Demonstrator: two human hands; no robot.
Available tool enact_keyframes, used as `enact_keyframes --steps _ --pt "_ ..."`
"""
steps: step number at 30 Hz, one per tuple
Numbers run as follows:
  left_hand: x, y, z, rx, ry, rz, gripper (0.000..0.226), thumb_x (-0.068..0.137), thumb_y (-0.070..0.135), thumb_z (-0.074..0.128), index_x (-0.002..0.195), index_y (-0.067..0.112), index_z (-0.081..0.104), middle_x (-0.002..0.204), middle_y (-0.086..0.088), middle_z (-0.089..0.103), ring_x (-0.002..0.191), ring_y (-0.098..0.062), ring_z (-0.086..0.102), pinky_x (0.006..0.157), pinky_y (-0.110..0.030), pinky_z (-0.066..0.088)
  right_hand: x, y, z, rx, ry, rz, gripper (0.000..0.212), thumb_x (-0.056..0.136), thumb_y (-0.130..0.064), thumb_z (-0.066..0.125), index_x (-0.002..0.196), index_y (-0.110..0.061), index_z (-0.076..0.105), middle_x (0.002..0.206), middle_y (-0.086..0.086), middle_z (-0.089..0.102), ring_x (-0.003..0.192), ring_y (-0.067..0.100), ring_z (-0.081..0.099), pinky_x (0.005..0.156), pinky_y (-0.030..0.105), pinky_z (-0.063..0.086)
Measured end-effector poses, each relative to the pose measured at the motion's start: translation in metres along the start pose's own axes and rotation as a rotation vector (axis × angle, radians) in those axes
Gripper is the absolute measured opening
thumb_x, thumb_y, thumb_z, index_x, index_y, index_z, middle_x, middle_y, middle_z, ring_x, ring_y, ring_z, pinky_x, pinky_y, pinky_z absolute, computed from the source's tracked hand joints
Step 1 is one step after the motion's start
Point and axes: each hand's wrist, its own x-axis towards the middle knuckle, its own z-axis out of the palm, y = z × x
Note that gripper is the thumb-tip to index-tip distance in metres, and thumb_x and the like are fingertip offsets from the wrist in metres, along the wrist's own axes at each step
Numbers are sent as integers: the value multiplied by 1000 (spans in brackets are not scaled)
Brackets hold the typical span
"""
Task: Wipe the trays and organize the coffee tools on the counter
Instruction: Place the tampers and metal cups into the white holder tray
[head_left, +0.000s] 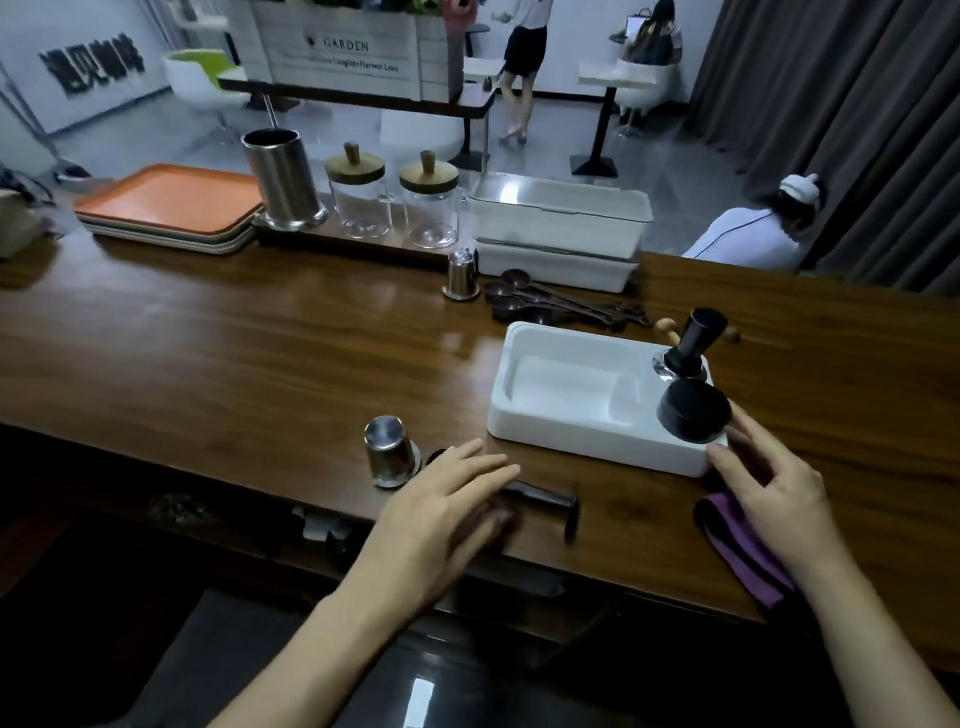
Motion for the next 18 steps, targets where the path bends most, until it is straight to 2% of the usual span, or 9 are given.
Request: enact_keyframes --steps 4,7,10,13,14,16,18 --pt "-6 -15 -31 74 150 34 43 98 24 66 140 17 61 144 5 58 145 -16 41 117 -28 35 -5 -8 4 2 34 40 63 87 -55 59 148 -47 42 139 -2 60 130 19 51 111 48 40" --pt "-12 -38 -48 113 248 -45 45 96 29 66 138 15 63 145 0 57 143 -20 44 118 -28 33 -9 -13 7 9 75 52 64 86 -53 60 148 -46 43 137 1 61 130 22 52 111 49 40" --pt "-16 -62 -52 82 233 -168 49 94 35 68 139 17 62 149 1 53 140 -19 47 116 -24 33 -12 -14 9 -3 104 59 65 85 -56 60 147 -50 42 137 0 61 129 23 54 110 52 41" --pt "-18 -77 -48 -14 187 -284 48 91 35 73 137 25 64 150 8 52 134 -12 52 109 -13 34 -14 -14 8 -17 205 65 59 91 -52 64 147 -47 44 143 1 57 132 26 52 107 51 42" --pt "-17 -78 -47 -44 187 -308 48 90 37 72 136 29 64 148 11 54 133 -8 53 108 -13 37 -15 -16 7 -45 255 47 58 93 -52 63 148 -43 44 144 2 55 134 27 50 107 51 42" --pt "-14 -79 -45 -92 200 -325 47 89 39 70 135 33 65 141 16 60 129 -1 56 106 -23 45 -21 -31 7 -97 320 -70 59 92 -55 57 148 -37 46 146 1 54 136 22 48 109 51 42" --pt "-9 -78 -42 -127 216 -319 46 89 36 70 135 32 65 135 16 64 126 1 57 103 -29 49 -26 -57 14 -63 297 -235 51 96 -45 62 143 -28 55 144 -3 56 133 14 51 111 45 43"
